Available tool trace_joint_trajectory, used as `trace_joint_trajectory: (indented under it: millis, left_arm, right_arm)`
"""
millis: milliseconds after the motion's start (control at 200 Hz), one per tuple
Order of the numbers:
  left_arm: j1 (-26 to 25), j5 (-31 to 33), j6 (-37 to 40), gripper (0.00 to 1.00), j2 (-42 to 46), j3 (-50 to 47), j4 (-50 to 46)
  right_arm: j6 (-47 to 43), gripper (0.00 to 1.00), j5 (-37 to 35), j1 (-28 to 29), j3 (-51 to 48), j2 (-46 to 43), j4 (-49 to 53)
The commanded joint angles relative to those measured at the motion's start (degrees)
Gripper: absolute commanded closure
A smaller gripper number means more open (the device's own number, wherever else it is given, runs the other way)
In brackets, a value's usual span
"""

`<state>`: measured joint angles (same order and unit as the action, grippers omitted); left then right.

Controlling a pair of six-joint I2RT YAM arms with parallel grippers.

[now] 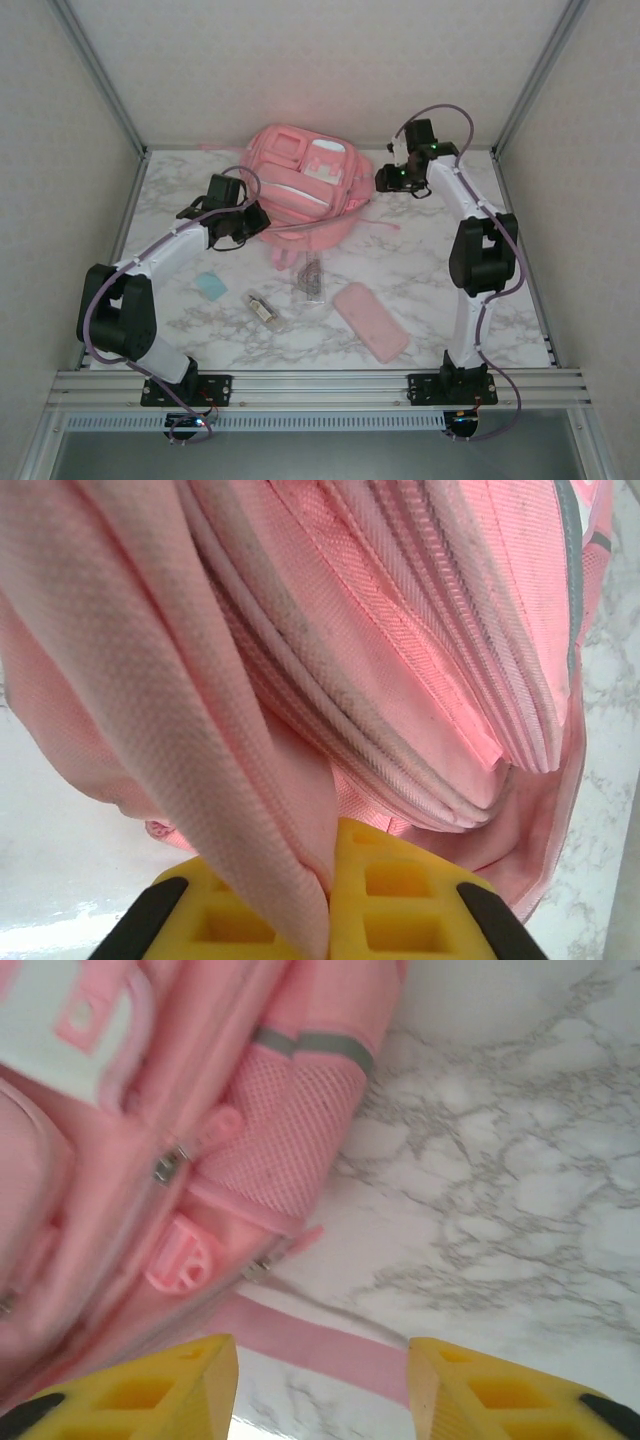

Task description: Pack the student bag

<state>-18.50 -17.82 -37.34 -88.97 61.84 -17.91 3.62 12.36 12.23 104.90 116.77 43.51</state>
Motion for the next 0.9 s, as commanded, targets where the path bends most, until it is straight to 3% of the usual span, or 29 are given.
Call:
trace_joint_trajectory:
  millis: [0,185,460,506,591,646,896]
  left_arm:
    - [0.51,-0.79,3.63,1.0,1.92,2.65,-0.8]
    - [0.56,-0.48,4.7,1.0,1.96,2.08,-0.77]
    - [0.57,0.3,5.53,1.0,1.87,0.96,-0.59]
    - [0.57,0.35,5.53,1.0,1.79,0.91,-0.61]
    - [0.57,0.85,5.66,1.0,1.6,0.91,-0.5]
    - [0.57,1.35,5.66,1.0,1.22,1.27,-0.16]
    - [0.57,3.11,6.32,1.0,-5.82,7.8,4.24]
  right_arm:
    - [12.66,0.47,4.22,0.29,-3.97,0.22,-10.93]
    - [23.16,0.43,6.07,0.82,-2.52,6.67,-18.99]
    - [29.81,0.48,4.79,1.28,6.08,18.72,-18.22]
    - [30.25,0.55,5.21,1.3,5.83,19.25,-18.91]
    - [31.28,0.88,6.57,1.27,2.89,18.12,-21.75]
    - [31.3,1.0,6.43,1.3,-0.57,15.92,-23.41]
    - [29.07,1.0,-0.04,0.48,-27.98,-3.65,-28.79]
